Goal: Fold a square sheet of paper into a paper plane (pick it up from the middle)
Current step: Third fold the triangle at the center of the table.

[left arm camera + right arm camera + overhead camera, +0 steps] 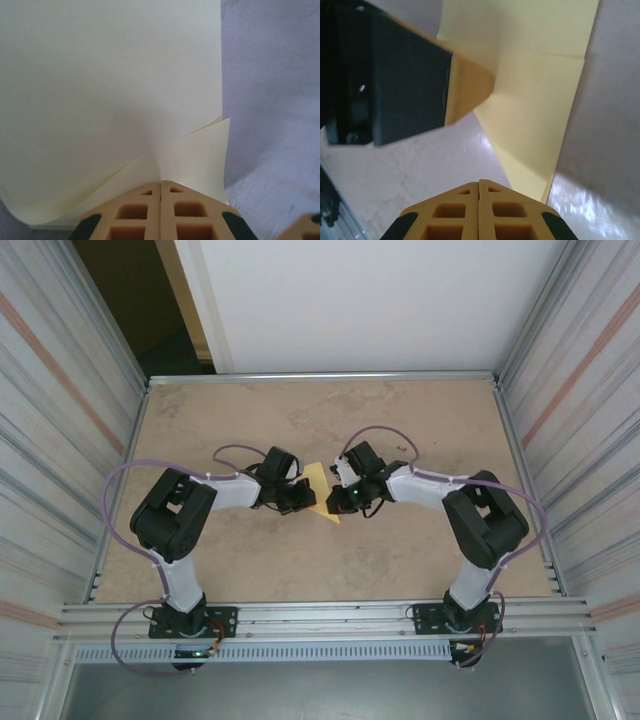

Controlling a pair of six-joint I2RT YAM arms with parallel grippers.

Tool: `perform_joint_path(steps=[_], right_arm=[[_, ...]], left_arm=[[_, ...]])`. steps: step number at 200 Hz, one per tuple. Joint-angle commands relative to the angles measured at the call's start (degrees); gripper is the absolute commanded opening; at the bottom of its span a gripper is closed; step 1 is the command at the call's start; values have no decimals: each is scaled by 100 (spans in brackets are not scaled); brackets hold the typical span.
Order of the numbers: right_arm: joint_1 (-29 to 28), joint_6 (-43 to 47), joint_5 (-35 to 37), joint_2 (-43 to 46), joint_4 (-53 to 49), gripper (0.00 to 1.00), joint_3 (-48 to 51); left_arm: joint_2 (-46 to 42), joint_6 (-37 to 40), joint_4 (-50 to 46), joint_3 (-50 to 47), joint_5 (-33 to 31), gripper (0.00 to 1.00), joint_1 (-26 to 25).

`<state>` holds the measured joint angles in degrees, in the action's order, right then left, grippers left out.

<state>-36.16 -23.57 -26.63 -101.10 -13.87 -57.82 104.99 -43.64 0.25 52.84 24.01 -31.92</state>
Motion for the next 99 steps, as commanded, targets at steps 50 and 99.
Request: perform_joint_path(steps=[50, 99], right_arm=[[-3, -56, 195, -712, -72, 5, -57], [-2, -160, 289, -765, -105, 3, 107]], left_arm=[[44, 422, -544, 147, -224, 6, 95], [-567, 209, -426, 200, -664, 6, -254]])
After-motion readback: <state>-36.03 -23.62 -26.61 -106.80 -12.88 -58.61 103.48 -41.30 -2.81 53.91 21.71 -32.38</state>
